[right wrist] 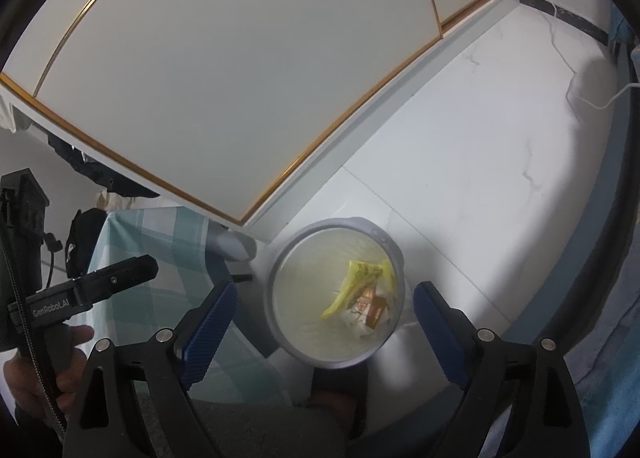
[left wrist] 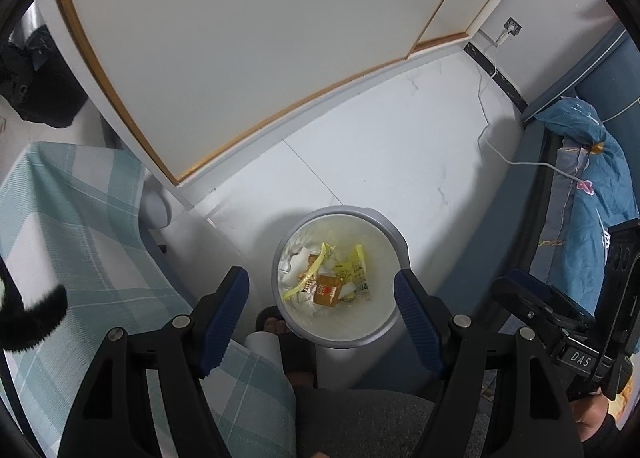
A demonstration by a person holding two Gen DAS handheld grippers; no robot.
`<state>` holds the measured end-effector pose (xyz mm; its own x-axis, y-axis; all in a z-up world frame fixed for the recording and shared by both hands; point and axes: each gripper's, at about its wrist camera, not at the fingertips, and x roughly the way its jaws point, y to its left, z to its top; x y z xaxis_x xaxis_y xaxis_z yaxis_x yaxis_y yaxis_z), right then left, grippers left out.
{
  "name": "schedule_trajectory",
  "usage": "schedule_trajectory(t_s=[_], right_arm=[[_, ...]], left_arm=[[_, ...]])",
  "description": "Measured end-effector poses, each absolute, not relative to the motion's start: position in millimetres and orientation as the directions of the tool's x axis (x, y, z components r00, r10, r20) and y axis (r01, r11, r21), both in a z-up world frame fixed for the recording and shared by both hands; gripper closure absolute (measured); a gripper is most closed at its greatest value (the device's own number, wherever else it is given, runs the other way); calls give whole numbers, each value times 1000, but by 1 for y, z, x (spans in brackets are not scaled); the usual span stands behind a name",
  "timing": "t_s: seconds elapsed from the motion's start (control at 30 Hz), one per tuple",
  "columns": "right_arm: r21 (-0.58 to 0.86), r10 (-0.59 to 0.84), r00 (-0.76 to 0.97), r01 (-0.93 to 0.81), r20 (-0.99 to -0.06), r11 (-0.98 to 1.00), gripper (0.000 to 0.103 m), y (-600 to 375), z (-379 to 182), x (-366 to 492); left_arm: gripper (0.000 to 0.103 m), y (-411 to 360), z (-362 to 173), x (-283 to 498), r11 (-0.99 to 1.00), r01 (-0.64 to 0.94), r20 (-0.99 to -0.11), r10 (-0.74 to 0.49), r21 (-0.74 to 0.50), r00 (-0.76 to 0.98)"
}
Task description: Collect trash
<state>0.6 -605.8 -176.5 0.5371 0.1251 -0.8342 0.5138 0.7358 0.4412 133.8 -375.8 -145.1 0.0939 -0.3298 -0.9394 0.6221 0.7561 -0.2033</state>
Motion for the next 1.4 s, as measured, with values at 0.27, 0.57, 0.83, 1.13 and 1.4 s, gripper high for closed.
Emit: schedule_trajectory(t_s=[0.27,0.57,0.83,1.13,1.4], right_arm=[[442,121,549,502,-827,743,11,-603,-165,-3],[439,113,556,499,-824,748,11,-603,-159,-5],[437,111,556,499,-824,748,11,-603,-157,-6],[434,108,555,499,-825,750,11,-603,-156,-5],[432,107,554,501,-826,750,11,-604,-156,-6]], left_arm=[[31,-374,-137,131,763,618,-937,-330,-191,118],[31,-372,-136,126,761,620,-938,-328,-191,113],[31,-369,-132,125,765,615,-937,-328,-188,122],[31,-371,-132,123,762,620,-940,-322,-185,116],[31,-370,-133,124,767,615,-939,-323,-186,119]])
